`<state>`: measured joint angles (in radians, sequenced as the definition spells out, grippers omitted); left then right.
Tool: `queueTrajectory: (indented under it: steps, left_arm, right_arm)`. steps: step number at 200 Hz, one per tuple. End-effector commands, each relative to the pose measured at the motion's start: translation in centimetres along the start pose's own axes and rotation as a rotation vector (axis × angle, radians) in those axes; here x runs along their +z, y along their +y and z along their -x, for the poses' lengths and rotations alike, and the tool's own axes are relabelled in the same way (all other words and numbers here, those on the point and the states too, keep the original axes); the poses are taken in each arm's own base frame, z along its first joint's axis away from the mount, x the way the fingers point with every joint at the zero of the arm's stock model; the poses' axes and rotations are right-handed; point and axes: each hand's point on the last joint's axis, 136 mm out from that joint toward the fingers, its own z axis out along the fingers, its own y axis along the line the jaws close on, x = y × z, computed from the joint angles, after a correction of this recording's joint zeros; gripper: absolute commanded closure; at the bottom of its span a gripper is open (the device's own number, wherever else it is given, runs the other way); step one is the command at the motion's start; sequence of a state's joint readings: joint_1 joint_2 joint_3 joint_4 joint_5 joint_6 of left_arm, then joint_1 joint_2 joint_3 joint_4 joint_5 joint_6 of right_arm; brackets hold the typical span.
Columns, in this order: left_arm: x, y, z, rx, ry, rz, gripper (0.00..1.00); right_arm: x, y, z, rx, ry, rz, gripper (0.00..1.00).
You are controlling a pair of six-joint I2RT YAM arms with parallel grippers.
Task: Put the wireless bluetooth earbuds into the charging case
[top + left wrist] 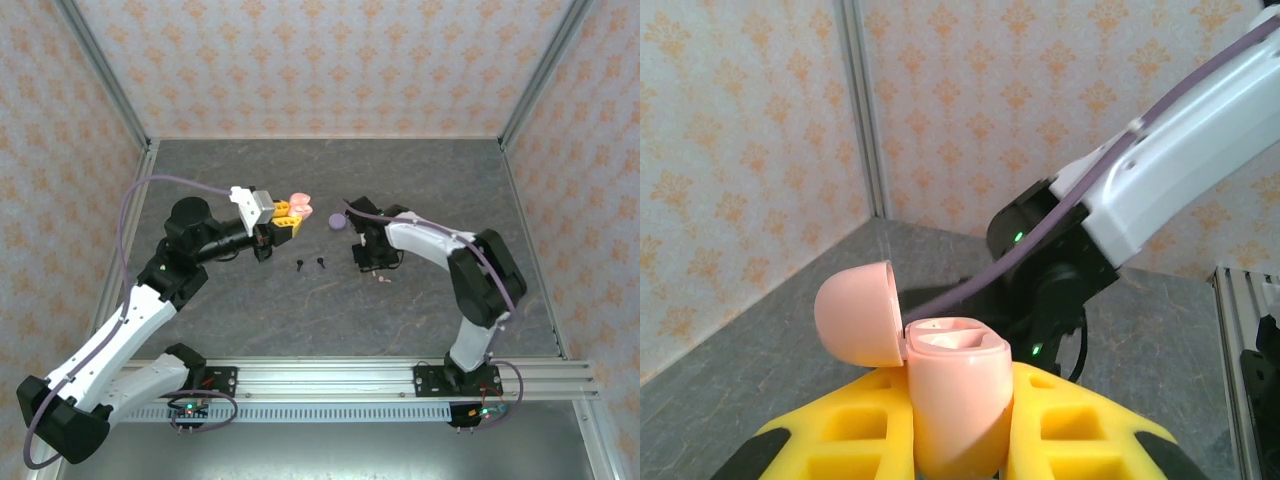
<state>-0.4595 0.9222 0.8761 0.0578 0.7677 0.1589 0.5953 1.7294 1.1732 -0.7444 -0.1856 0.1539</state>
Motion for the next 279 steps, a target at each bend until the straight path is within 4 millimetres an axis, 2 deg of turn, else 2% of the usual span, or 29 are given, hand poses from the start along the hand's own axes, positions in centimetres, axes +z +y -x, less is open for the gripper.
queueTrajectory:
  steps: [1,35,66,70,83,110,140,167,195,279]
  left_arm:
    - [-0.5,-0.1,2.3,0.02,-0.084,0.019,1.0]
    - [-0.2,0.7,2.9,-0.031,-0.174,0.044,1.0]
    - [0.0,1.3,3.3,-0.063,-0.232,0.062,1.0]
    - [0.1,1.4,3.3,-0.066,-0.234,0.064,1.0]
    - [0.2,1.5,3.4,-0.072,-0.242,0.066,1.0]
    - [0.6,1.7,3.5,-0.081,-0.248,0.061,1.0]
    - [1.0,1.6,3.4,-0.086,-0.244,0.047,1.0]
    - [1.2,1.6,3.3,-0.087,-0.239,0.042,1.0]
    - [1.2,1.7,3.3,-0.089,-0.238,0.047,1.0]
    - [1.3,1.7,3.3,-0.095,-0.233,0.049,1.0]
  right_arm:
    - [-6.7,2.5,3.9,0.013,-0.255,0.155,0.8]
    - [-17.5,5.7,6.9,-0.017,-0.544,0.391,0.8]
    - [-27.6,8.2,7.8,-0.051,-0.795,0.64,0.8]
    - [-28.1,8.4,7.8,-0.054,-0.806,0.654,0.8]
    - [-31.4,9.3,7.6,-0.078,-0.868,0.739,0.8]
    - [-34.9,10.9,7.2,-0.121,-0.92,0.817,0.8]
    - [-37.4,13.1,7.0,-0.176,-0.981,0.878,0.8]
    - [-38.5,14.8,7.0,-0.224,-0.999,0.913,0.8]
    - [-38.0,16.1,7.0,-0.256,-0.984,0.913,0.8]
    - [-36.2,17.1,7.1,-0.251,-0.947,0.907,0.8]
